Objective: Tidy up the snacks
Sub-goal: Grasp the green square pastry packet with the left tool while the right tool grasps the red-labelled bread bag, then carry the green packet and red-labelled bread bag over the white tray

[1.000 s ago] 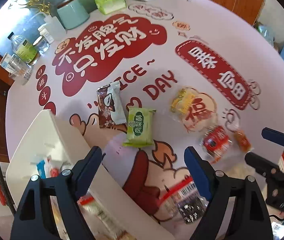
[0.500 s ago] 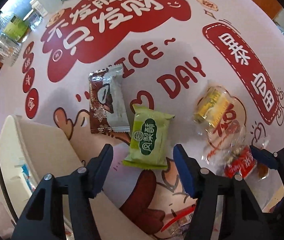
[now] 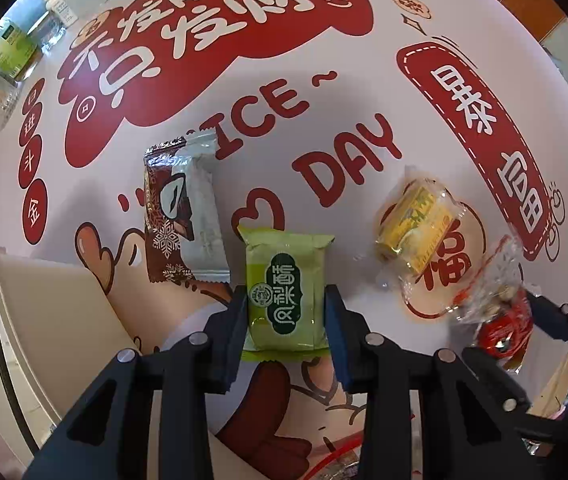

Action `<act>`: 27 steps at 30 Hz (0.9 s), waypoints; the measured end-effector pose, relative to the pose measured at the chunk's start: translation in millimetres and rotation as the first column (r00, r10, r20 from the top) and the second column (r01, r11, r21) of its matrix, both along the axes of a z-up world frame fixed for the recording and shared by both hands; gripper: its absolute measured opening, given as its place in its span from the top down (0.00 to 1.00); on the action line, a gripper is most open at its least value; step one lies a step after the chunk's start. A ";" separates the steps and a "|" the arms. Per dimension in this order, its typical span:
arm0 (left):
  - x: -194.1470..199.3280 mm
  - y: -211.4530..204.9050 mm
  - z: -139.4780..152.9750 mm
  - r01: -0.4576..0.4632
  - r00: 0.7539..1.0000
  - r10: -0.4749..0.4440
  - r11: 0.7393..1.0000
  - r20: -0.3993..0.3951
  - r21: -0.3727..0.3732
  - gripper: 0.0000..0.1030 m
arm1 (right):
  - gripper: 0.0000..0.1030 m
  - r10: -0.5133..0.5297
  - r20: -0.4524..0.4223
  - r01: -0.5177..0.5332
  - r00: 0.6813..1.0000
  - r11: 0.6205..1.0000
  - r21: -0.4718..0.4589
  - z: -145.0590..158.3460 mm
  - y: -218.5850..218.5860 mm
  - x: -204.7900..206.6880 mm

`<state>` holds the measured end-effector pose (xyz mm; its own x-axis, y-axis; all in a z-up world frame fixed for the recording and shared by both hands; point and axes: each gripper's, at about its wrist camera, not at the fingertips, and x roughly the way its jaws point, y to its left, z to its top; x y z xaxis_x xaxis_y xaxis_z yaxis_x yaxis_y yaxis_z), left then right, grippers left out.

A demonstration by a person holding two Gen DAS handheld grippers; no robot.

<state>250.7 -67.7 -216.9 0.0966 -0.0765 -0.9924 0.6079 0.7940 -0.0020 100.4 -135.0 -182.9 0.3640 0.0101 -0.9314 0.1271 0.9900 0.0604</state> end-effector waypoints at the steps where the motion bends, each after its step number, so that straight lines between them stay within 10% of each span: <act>1: -1.3 0.2 0.0 -0.003 1.000 0.003 1.000 -0.001 -0.007 0.66 | 0.53 -0.005 0.005 0.005 1.000 1.000 0.002 2.3 -0.6 -1.2; 27: -63.0 66.9 143.3 0.037 0.969 0.018 0.975 0.246 -0.219 0.67 | 0.53 -0.091 0.255 0.083 0.963 0.996 0.043 114.3 19.6 -33.9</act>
